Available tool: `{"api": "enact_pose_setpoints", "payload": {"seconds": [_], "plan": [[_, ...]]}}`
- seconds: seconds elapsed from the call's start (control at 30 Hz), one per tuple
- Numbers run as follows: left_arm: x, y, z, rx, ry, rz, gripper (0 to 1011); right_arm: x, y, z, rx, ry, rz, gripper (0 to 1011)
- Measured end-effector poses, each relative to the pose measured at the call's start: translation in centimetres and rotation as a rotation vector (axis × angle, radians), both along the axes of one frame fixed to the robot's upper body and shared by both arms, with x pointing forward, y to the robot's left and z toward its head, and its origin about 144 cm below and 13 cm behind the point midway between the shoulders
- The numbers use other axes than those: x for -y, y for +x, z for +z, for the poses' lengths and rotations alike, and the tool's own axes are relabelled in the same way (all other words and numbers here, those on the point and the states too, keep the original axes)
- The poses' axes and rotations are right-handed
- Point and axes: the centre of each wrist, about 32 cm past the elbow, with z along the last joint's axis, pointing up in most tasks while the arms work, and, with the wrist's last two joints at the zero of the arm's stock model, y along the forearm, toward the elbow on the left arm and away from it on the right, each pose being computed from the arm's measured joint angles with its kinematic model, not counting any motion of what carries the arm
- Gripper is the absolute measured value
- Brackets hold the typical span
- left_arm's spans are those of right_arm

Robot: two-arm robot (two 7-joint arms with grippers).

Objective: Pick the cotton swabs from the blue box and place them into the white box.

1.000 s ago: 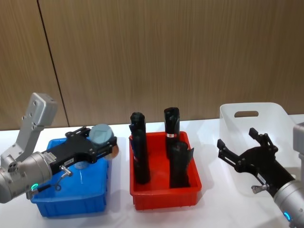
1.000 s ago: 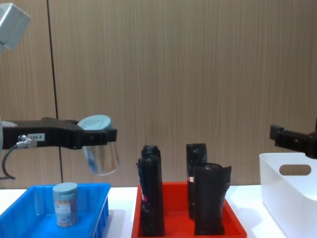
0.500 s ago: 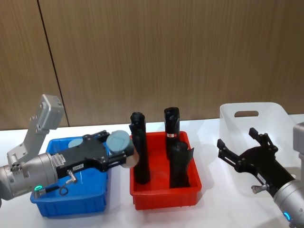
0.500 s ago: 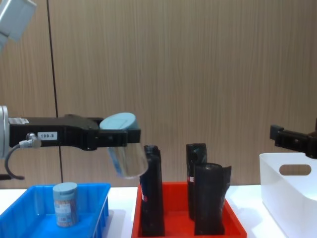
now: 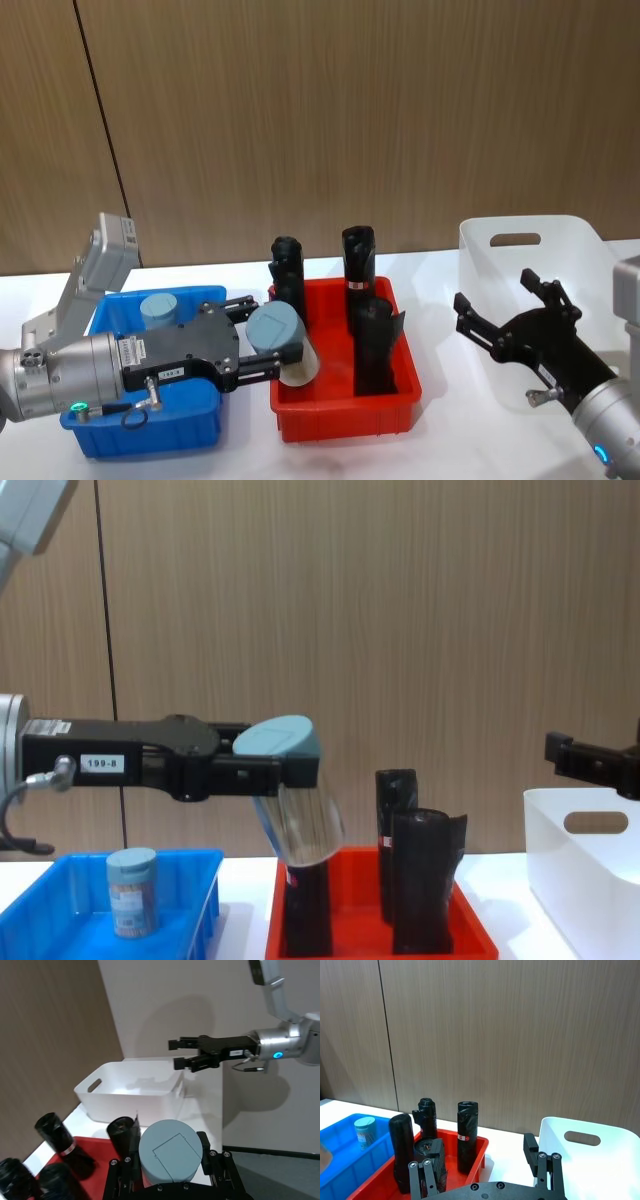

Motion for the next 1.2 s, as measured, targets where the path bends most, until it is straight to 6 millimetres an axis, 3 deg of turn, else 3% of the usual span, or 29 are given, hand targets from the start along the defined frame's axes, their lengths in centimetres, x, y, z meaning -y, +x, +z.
{"api": "enact_pose_setpoints", "payload": {"seconds": [0.7,1.2], "plan": [[-0.17,-0.27,-0.08,0.008,0.004,-0.104,674,0.04,0.00,0.01,0.001,-0.005,0.008,1002],[-0.18,-0.33,-0.08,0.010,0.005,-0.118,674,0.62,0.15,0.87,-0.009,-0.068,0.153,1002]]}}
